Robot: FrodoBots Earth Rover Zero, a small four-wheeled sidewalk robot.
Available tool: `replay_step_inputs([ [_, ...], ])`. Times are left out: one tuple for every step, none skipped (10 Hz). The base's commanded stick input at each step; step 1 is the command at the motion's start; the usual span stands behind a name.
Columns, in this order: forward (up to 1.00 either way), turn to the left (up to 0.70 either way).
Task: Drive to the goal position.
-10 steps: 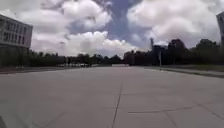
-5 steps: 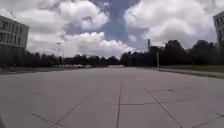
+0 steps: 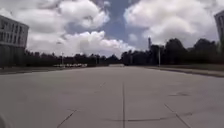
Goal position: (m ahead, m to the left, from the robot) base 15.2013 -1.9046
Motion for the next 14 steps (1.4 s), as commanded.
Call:
replay_step_inputs([
  [1.0, 0.0],
  [1.0, 0.0],
  [1.0, 0.0],
  [1.0, 0.0],
  [1.0, 0.0],
  [1.0, 0.0],
  [1.0, 0.0],
  [1.0, 0.0],
  [0.92, 0.0],
  [0.78, 0.0],
  [0.24, 0.0],
  [0.0, 0.0],
  [0.0, 0.0],
  [0.0, 0.0],
])
